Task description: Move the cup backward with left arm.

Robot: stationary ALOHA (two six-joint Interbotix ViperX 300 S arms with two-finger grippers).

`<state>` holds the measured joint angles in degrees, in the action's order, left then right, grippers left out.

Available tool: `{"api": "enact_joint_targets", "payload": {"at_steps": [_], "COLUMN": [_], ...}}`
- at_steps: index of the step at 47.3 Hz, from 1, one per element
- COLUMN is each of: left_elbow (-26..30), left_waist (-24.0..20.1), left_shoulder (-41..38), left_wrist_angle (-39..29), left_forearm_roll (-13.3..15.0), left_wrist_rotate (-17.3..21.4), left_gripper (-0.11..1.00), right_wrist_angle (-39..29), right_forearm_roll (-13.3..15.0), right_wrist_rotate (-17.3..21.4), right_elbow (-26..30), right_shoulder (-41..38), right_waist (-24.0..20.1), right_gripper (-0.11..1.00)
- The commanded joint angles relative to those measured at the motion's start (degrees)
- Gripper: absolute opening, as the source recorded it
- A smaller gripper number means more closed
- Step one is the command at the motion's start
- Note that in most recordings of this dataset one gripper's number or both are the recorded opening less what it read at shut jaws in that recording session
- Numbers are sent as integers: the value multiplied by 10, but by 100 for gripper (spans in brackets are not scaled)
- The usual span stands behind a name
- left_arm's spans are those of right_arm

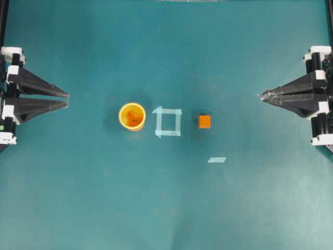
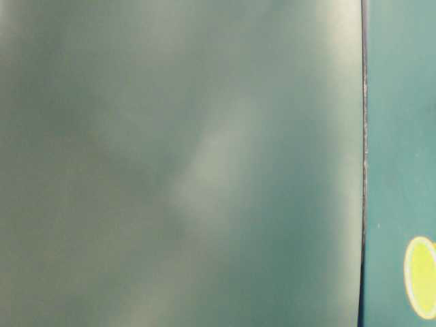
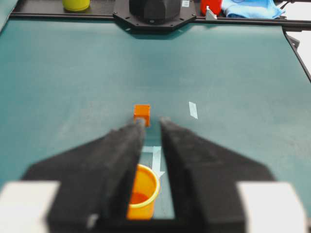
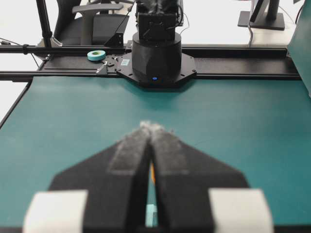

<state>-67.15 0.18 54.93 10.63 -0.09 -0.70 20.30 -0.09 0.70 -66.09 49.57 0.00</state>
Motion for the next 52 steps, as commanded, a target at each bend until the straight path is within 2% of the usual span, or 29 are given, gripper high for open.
{"api": "enact_joint_targets", "payload": {"at_steps": [1,6,14,21,30,36,43,52], "left_elbow": [6,6,5,5,11,18,22,9], "left_waist": [1,1,1,1,1,0,-8,-18], "left_shoulder": [-5,-5,-23,-65,-122,-162,-209,-273], "left_wrist_angle": [0,-3,-4,0,3,3,14,84], "left_forearm_roll": [0,-1,-1,-1,-1,-1,-1,-2], "left_wrist_rotate": [-1,-1,-1,-2,-1,0,13,15], "left_gripper": [27,38,38,45,65,74,75,75], "right_wrist_angle": [6,7,7,5,4,4,4,4], "right_forearm_roll": [-1,0,-1,0,-1,-1,-1,-1], "right_wrist_rotate": [1,1,1,1,1,2,2,3], "right_elbow": [18,18,19,22,24,25,25,27], "right_shoulder": [-2,-2,-2,-2,-2,-2,-2,-2], "right_waist": [-1,-1,-1,-1,-1,-1,-1,-1], "right_gripper": [0,0,0,0,0,0,0,0]}}
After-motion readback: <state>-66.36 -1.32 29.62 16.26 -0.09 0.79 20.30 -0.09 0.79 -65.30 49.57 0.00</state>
